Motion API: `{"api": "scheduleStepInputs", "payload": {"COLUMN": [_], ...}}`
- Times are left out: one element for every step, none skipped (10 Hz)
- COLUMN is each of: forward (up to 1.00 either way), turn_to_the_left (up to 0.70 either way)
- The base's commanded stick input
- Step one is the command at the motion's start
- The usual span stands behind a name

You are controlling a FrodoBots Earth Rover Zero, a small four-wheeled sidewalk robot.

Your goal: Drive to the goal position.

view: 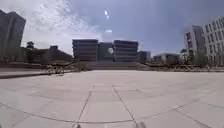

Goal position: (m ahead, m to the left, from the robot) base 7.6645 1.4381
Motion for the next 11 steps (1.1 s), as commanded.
{"api": "scheduleStepInputs", "payload": {"forward": [0.45, 0.45, 0.45, 0.45, 0.45, 0.45, 0.45, 0.45, 0.45, 0.45, 0.45], "turn_to_the_left": [0.03, 0.03, 0.03, 0.03, 0.03, 0.03, 0.03, 0.03, 0.03, 0.03, 0.03]}}
